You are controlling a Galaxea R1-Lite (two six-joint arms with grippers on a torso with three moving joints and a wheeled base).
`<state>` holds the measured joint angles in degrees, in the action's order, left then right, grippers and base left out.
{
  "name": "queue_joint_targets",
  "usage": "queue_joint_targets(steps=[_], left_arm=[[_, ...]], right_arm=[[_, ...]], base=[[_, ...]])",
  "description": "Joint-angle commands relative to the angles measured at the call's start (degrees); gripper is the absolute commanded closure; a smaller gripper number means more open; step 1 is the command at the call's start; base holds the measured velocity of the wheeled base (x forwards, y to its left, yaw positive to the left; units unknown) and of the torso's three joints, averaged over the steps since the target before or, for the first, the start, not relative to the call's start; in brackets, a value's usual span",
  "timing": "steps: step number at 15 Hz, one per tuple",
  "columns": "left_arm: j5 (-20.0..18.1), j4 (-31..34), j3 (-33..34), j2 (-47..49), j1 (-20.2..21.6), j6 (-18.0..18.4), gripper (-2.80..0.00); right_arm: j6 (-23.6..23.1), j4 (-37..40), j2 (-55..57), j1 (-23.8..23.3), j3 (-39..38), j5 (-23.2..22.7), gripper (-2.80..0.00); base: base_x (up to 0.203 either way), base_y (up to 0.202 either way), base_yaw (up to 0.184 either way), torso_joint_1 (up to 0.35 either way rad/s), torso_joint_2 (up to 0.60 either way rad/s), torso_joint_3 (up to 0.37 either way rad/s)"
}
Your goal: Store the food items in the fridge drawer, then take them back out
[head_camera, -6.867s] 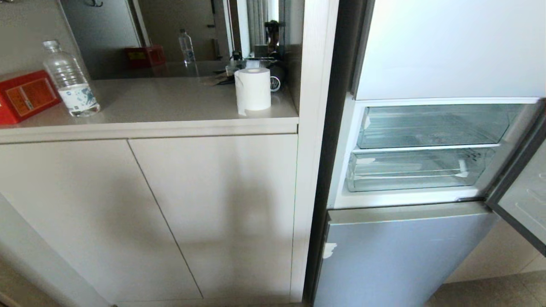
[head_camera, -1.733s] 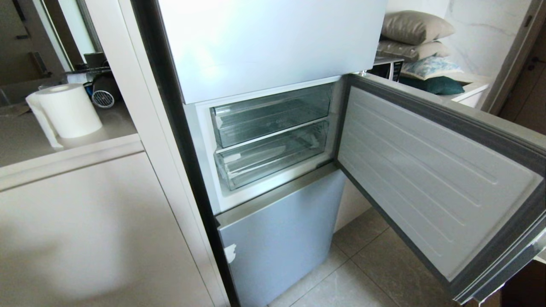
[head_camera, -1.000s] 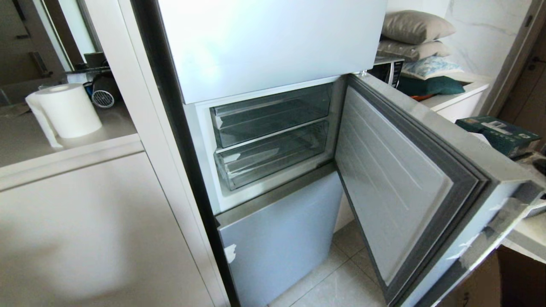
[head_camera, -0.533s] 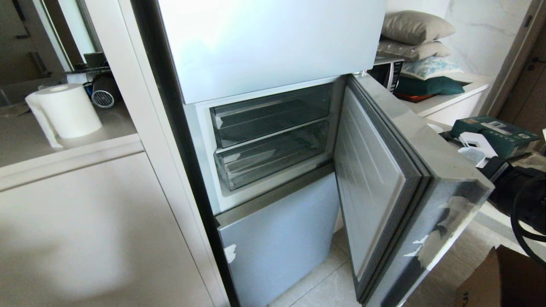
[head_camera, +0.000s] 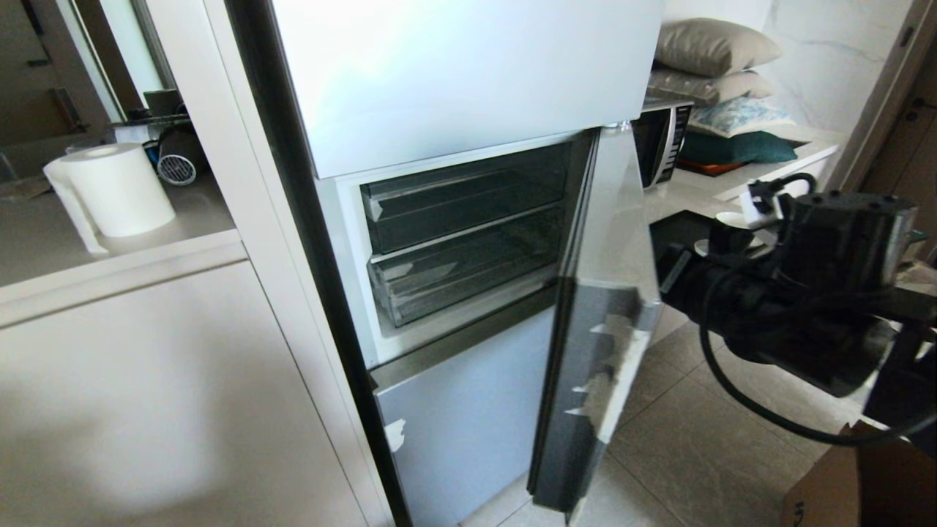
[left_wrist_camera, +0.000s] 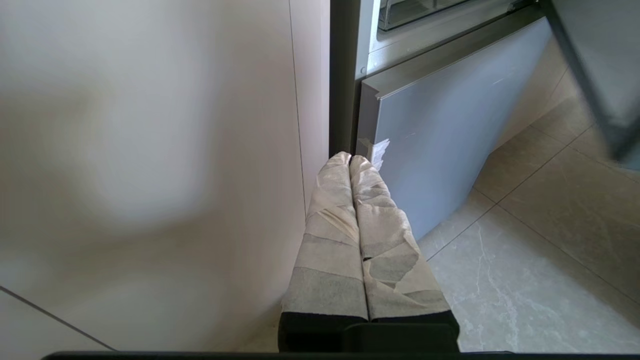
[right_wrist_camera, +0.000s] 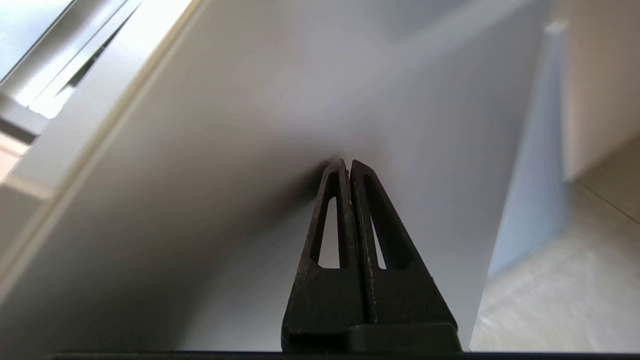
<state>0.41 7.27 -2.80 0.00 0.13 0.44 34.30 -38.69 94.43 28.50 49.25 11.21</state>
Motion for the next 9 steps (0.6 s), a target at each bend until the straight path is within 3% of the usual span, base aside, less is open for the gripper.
queue_joint_targets(steps=[1, 5, 7, 9], left_arm=[[0.0, 0.0, 0.0, 0.0, 0.0, 0.0, 0.0], [0.0, 0.0, 0.0, 0.0, 0.0, 0.0, 0.0], [0.0, 0.0, 0.0, 0.0, 0.0, 0.0, 0.0], [0.0, 0.0, 0.0, 0.0, 0.0, 0.0, 0.0]], right_arm=[[0.1, -0.2, 14.3, 3.3, 12.3, 1.7, 0.0], [-2.0, 1.2, 31.3, 6.8, 37.5, 4.1, 0.0], [-2.5, 2.7, 33.5, 7.4, 41.0, 4.9, 0.0], [-2.7, 3.3, 28.4, 8.5, 35.8, 5.1, 0.0]], base=[[0.0, 0.0, 0.0, 0.0, 0.0, 0.0], [0.0, 0.0, 0.0, 0.0, 0.0, 0.0], [0.0, 0.0, 0.0, 0.0, 0.0, 0.0], [0.0, 0.0, 0.0, 0.0, 0.0, 0.0]])
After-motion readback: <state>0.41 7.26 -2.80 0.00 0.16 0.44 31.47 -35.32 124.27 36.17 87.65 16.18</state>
